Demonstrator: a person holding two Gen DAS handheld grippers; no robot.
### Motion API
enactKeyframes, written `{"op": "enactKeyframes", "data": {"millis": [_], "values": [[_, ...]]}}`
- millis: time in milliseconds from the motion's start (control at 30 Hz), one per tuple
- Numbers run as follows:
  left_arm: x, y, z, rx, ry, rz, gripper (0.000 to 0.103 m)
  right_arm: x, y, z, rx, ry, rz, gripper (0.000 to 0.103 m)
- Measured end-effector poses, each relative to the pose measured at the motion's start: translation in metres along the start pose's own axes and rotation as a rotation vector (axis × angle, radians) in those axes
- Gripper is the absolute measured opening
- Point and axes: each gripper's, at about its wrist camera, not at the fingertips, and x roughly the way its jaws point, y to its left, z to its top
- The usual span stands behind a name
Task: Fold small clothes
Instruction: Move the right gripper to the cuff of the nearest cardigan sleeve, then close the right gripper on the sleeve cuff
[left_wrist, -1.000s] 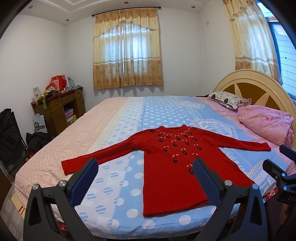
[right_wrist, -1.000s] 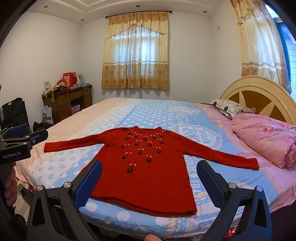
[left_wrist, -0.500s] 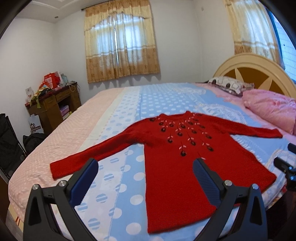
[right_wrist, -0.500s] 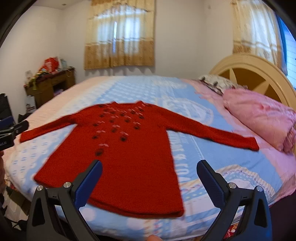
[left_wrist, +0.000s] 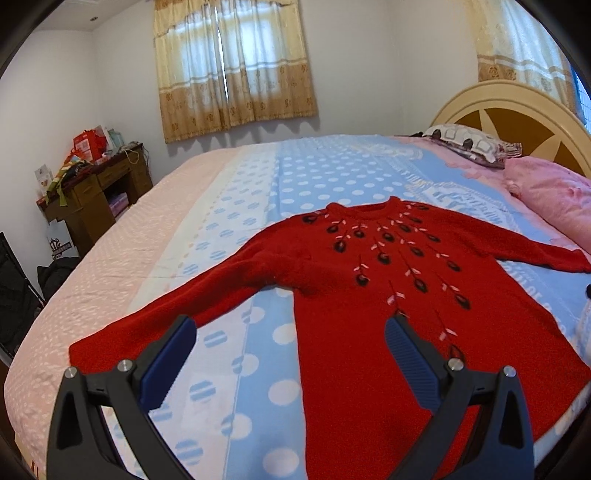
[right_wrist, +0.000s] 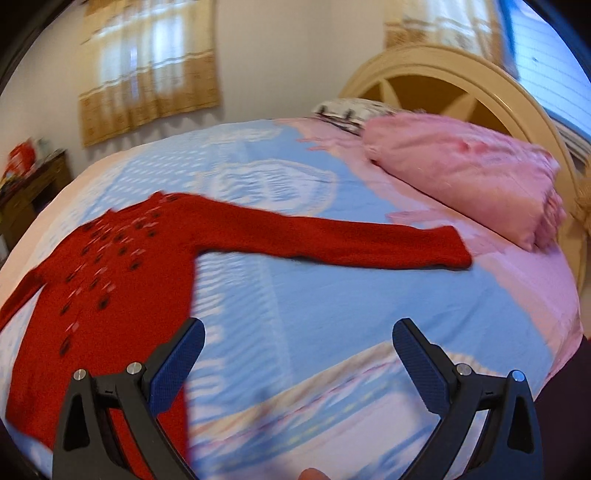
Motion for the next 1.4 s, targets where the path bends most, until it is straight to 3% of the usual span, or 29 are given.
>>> {"op": "enactKeyframes", "data": {"millis": [533, 700, 933, 1033, 1100, 1200, 1400], "values": [[0.09, 0.01, 0.021, -0.006, 0.092, 0.05, 0.103, 0.075, -0.154, 0.059, 0.224, 0.064, -0.24, 0.101], [0.112, 0.015, 0.022, -0.022, 0.134, 0.049, 0.103, 0.106, -0.181, 0.067, 0.271, 0.144, -0.242, 0.083], [0.132, 0.022, 0.026, -0.034, 0.167, 0.046, 0.103, 0.132, -0.189, 0.072, 0.301, 0.208, -0.212, 0.07], [0.14, 0.02, 0.028, -0.036, 0.174, 0.039, 0.103, 0.14, -0.181, 0.075, 0.27, 0.225, -0.202, 0.054], [0.144, 0.019, 0.027, -0.04, 0.181, 0.035, 0.103, 0.146, -0.175, 0.077, 0.244, 0.236, -0.186, 0.033], [0.151, 0.02, 0.023, -0.056, 0.198, 0.024, 0.103, 0.149, -0.169, 0.083, 0.249, 0.237, -0.137, 0.013], [0.158, 0.027, 0.014, -0.097, 0.213, -0.006, 0.103, 0.122, -0.139, 0.119, 0.221, 0.116, -0.083, 0.01]]}}
